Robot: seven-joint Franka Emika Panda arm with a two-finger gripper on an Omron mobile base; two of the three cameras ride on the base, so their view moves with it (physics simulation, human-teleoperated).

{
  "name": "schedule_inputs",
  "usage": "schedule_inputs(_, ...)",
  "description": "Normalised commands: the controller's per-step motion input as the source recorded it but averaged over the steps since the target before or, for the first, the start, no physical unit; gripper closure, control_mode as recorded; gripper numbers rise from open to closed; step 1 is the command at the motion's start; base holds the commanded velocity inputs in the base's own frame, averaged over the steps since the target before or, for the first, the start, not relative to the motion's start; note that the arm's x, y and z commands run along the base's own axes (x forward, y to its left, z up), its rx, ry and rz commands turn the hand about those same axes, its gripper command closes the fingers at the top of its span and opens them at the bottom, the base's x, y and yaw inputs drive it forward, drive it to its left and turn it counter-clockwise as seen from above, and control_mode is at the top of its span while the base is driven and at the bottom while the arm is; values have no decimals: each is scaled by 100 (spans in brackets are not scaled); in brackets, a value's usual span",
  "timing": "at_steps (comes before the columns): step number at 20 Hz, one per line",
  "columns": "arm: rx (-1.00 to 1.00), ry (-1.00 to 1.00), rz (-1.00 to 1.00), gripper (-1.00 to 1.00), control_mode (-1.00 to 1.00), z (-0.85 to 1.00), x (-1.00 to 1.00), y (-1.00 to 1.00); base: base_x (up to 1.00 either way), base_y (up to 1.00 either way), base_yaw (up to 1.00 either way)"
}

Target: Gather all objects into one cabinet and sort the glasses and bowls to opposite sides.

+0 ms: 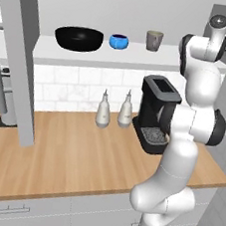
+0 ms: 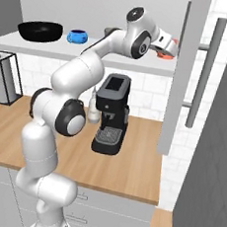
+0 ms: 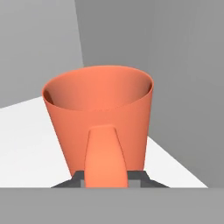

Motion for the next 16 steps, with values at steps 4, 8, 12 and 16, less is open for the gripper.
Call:
schedule_inputs(4, 0, 0, -1, 100, -100, 0, 1, -26, 0, 0, 0)
schedule_inputs(8, 0, 0, 0, -100, -100, 0, 0, -12, 0, 0, 0)
schedule_inputs(12, 0, 0, 0, -100, -100, 0, 0, 0, 0, 0, 0)
schedule_inputs(16, 0, 0, 0, -100, -100, 0, 0, 0, 0, 0, 0)
